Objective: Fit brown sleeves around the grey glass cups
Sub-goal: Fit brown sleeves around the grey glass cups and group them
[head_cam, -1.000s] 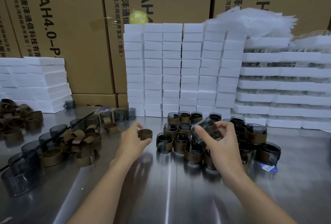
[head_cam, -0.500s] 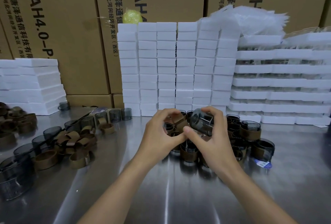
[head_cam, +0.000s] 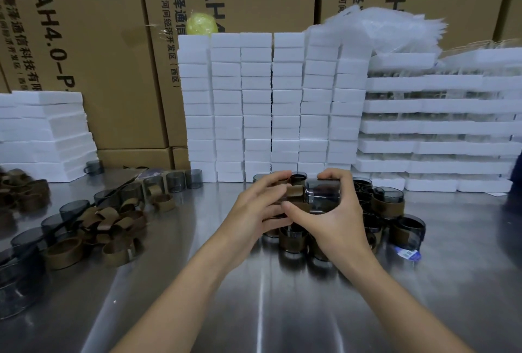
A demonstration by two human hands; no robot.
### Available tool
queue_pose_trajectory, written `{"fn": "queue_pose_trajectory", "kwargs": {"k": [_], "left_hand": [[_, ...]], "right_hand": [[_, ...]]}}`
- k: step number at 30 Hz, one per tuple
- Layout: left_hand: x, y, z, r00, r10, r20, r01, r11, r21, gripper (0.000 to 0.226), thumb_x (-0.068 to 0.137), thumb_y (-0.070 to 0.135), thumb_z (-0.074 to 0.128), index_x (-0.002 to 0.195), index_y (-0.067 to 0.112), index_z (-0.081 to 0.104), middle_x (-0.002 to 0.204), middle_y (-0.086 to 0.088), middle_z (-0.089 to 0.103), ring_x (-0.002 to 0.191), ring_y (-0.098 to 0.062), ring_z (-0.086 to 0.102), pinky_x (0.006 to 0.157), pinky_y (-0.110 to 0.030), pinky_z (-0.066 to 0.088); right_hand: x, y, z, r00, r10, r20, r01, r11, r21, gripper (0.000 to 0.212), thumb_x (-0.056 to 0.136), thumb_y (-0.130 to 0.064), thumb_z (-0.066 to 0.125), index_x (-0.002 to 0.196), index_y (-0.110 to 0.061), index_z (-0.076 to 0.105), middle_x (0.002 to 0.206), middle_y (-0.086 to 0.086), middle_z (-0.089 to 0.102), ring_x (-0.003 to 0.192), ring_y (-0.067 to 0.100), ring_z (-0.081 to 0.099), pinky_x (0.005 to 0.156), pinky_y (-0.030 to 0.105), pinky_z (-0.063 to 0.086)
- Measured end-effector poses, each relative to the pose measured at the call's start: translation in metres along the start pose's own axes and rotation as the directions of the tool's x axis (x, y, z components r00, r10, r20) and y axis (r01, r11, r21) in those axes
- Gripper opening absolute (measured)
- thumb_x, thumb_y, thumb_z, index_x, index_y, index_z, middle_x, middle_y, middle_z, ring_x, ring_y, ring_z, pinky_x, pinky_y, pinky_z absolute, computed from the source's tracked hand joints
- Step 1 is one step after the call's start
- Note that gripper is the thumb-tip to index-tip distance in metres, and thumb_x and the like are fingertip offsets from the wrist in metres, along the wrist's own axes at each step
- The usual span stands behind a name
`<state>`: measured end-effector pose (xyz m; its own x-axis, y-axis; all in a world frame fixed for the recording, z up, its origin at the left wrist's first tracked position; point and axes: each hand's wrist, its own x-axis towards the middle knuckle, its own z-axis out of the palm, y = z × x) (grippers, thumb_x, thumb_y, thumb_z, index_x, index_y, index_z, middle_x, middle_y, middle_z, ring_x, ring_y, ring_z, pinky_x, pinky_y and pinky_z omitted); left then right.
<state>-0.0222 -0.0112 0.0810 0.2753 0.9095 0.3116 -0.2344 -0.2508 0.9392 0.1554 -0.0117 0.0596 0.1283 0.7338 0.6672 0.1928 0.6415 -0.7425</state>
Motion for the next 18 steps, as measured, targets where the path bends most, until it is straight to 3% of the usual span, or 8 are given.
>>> {"fn": "queue_pose_trajectory", "kwargs": {"k": [5, 8, 14, 16, 18], "left_hand": [[0.001, -0.007, 0.000, 0.999, -0.026, -0.034, 0.025, 0.999, -0.032, 0.034, 0.102, 0.039, 0.074, 0.134, 0.029, 0.076, 0.136, -0.008, 0.076, 0.125, -0.029, 0.073, 0.102, -0.037, 0.060], [0.002, -0.007, 0.003, 0.996, 0.003, -0.084, -0.007, 0.998, -0.055, 0.040, 0.096, 0.044, 0.078, 0.131, 0.024, 0.077, 0.133, -0.006, 0.078, 0.123, -0.027, 0.075, 0.095, -0.030, 0.062], [0.004, -0.015, 0.013, 0.956, 0.086, -0.280, -0.074, 0.996, 0.056, 0.040, 0.099, 0.053, 0.070, 0.117, 0.019, 0.082, 0.104, -0.007, 0.084, 0.097, -0.027, 0.082, 0.083, -0.031, 0.066], [0.004, -0.019, 0.015, 0.941, 0.073, -0.329, -0.052, 0.996, 0.072, 0.042, 0.099, 0.056, 0.070, 0.108, 0.018, 0.083, 0.097, -0.009, 0.084, 0.088, -0.026, 0.083, 0.076, -0.030, 0.066], [0.005, -0.022, 0.014, 0.935, 0.051, -0.352, -0.030, 0.998, 0.063, 0.047, 0.093, 0.062, 0.072, 0.102, 0.017, 0.084, 0.090, -0.008, 0.084, 0.079, -0.023, 0.081, 0.074, -0.033, 0.067]], "right_hand": [[0.000, -0.003, 0.000, 0.999, -0.050, -0.005, 0.050, 0.999, -0.003, 0.064, 0.069, -0.023, 0.103, 0.111, -0.039, 0.057, 0.104, -0.028, 0.069, 0.096, -0.005, 0.070, 0.080, 0.006, 0.049], [0.000, -0.005, 0.000, 0.998, -0.064, -0.002, 0.064, 0.998, 0.002, 0.064, 0.067, -0.031, 0.102, 0.111, -0.041, 0.057, 0.105, -0.027, 0.070, 0.095, -0.003, 0.070, 0.078, 0.007, 0.050], [0.001, -0.002, 0.009, 0.995, -0.094, -0.037, 0.094, 0.996, -0.013, 0.058, 0.066, -0.041, 0.101, 0.105, -0.043, 0.059, 0.104, -0.022, 0.073, 0.096, 0.002, 0.072, 0.080, 0.010, 0.052], [0.001, 0.000, 0.011, 0.993, -0.112, -0.031, 0.111, 0.993, -0.041, 0.052, 0.068, -0.048, 0.098, 0.103, -0.042, 0.060, 0.101, -0.017, 0.073, 0.096, 0.007, 0.072, 0.082, 0.018, 0.055], [-0.001, 0.003, 0.011, 0.992, -0.126, -0.025, 0.124, 0.990, -0.068, 0.048, 0.070, -0.048, 0.096, 0.102, -0.042, 0.061, 0.101, -0.013, 0.071, 0.099, 0.014, 0.071, 0.087, 0.035, 0.058]]}}
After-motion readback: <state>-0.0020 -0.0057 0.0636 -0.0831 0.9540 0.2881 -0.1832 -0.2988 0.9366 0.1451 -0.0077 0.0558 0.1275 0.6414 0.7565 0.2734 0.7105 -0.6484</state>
